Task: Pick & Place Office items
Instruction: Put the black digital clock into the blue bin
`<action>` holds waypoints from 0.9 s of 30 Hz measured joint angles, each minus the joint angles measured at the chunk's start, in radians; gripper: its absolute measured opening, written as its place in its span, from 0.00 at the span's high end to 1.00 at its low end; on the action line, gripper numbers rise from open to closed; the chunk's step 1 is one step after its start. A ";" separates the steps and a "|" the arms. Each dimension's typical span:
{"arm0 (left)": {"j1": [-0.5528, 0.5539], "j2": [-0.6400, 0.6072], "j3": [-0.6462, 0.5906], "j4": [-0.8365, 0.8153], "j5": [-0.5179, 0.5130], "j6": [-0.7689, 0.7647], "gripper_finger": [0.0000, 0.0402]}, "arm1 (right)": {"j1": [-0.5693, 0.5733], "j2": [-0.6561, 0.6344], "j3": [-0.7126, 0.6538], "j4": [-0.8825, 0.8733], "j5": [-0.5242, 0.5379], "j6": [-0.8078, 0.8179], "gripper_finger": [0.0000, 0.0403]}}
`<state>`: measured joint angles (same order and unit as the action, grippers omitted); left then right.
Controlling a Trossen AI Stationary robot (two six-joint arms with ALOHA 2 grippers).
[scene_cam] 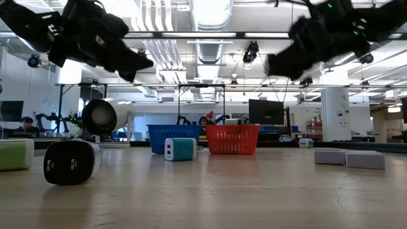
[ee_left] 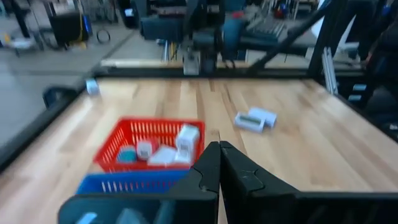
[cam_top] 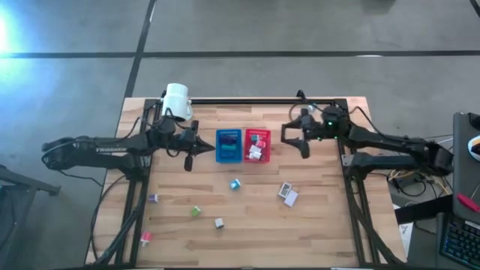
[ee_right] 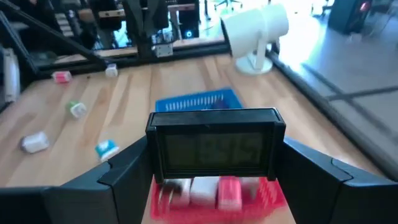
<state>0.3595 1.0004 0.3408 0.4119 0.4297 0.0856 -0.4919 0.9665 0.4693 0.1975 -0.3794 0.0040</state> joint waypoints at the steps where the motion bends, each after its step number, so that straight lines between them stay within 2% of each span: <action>1: 0.000 -0.013 0.000 0.009 0.000 0.000 0.98 | 0.035 0.033 0.047 -0.016 0.047 -0.018 0.31; 6: 0.000 -0.086 -0.001 0.003 0.000 -0.003 0.98 | 0.204 0.279 0.313 -0.158 0.227 -0.114 0.31; 9: -0.001 -0.124 -0.001 -0.020 0.001 -0.015 0.98 | 0.280 0.455 0.495 -0.244 0.275 -0.152 0.31; 11: -0.001 -0.147 -0.001 -0.040 0.005 -0.015 0.98 | 0.308 0.572 0.610 -0.326 0.287 -0.167 0.31; 16: -0.002 -0.192 -0.002 -0.097 0.047 -0.010 0.98 | 0.325 0.838 0.871 -0.511 0.406 -0.193 0.31; 22: -0.002 -0.232 -0.003 -0.135 0.051 -0.007 0.98 | 0.324 1.062 1.123 -0.655 0.366 -0.215 0.31; 27: -0.003 -0.243 -0.003 -0.154 0.054 0.008 0.98 | 0.315 1.177 1.282 -0.786 0.348 -0.217 0.31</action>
<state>0.3569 0.7578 0.3378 0.2575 0.4834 0.0937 -0.1765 2.1438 1.7508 -0.5888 -0.0317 -0.2125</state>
